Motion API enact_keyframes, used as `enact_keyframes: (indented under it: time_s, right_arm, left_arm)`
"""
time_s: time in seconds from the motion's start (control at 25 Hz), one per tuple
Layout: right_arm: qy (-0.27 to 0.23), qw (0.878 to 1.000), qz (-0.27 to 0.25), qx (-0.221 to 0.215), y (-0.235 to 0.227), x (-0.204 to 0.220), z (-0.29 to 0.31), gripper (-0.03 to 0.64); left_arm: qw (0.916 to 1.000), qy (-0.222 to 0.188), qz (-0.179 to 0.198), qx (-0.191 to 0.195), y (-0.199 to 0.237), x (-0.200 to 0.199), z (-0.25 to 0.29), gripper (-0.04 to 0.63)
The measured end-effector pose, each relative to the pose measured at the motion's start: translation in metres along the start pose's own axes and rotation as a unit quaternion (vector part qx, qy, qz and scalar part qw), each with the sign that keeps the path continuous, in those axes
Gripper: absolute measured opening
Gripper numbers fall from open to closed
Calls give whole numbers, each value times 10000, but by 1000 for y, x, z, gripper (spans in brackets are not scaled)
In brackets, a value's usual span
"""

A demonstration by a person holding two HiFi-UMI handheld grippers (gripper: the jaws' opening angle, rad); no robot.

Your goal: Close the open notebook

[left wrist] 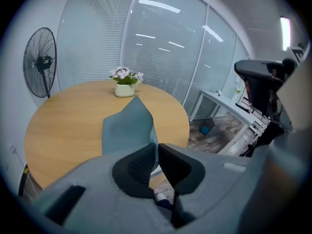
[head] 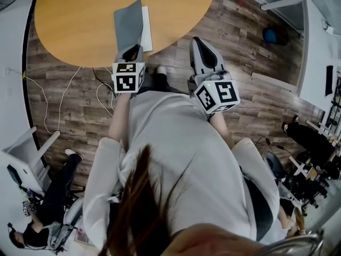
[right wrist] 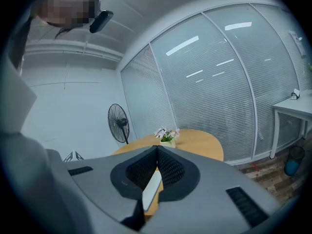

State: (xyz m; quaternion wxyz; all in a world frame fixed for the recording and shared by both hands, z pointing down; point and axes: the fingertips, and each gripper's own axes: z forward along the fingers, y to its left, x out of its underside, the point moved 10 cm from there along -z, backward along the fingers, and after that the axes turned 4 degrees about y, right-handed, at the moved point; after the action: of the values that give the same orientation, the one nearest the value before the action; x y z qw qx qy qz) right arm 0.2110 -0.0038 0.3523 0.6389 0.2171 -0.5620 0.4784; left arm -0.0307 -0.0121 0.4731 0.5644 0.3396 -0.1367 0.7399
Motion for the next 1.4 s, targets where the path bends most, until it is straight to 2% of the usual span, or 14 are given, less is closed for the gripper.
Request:
enact_keyframes:
  time_s: [0.28, 0.96, 1.24, 1.4]
  right_arm:
    - [34, 10000, 19, 60, -4, 0, -2, 3]
    - [30, 9999, -8, 111, -2, 3, -12, 3]
    - [24, 9999, -12, 105, -6, 2, -17, 3]
    - [17, 10000, -15, 60, -8, 2, -17, 3]
  left_arm:
    - [9990, 322, 289, 90, -10, 3, 27, 40]
    - [9941, 865, 533, 391, -25, 22, 79, 43]
    - [9947, 819, 495, 380, -28, 23, 82, 43]
    - [9969, 610, 335, 365, -27, 19, 72, 46]
